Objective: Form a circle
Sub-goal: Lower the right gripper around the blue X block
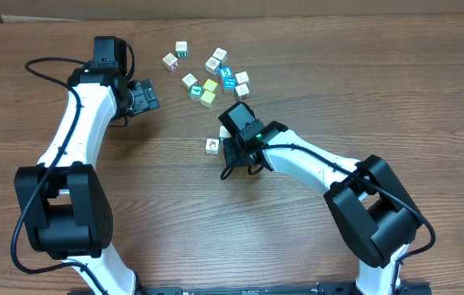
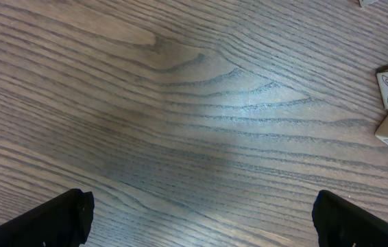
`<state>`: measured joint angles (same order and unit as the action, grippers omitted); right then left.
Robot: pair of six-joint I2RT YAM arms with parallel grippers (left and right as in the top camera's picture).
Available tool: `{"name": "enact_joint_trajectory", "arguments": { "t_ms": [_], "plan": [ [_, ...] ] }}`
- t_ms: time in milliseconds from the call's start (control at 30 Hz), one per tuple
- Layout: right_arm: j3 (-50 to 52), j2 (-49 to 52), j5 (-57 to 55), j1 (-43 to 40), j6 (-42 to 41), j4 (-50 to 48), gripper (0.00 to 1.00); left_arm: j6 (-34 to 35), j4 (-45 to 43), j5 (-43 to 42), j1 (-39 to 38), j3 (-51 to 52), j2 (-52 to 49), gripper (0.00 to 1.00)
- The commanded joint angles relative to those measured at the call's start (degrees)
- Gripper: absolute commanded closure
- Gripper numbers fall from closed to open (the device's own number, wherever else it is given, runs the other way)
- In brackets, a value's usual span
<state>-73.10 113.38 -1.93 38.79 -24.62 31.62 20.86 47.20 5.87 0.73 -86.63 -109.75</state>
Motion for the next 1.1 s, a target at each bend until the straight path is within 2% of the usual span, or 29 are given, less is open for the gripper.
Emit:
{"name": "enact_joint_trajectory", "arguments": {
  "t_ms": [0,767,1067],
  "plan": [
    [0.3,0.5,-0.2,0.4,0.6,-0.6,0.70,-0.1,0.2,0.7,-0.3,-0.9,-0.4,0.00],
    [0.3,0.5,-1.6,0.4,-0.9,0.2,0.69,-0.1,0.1,0.7,-0.3,-0.9,-0.4,0.01],
    [0.3,0.5,-1.6,0.4,-0.9,0.1,0.63,-0.1,0.1,0.7,-0.3,-0.9,-0.4,0.01]
  ]
}}
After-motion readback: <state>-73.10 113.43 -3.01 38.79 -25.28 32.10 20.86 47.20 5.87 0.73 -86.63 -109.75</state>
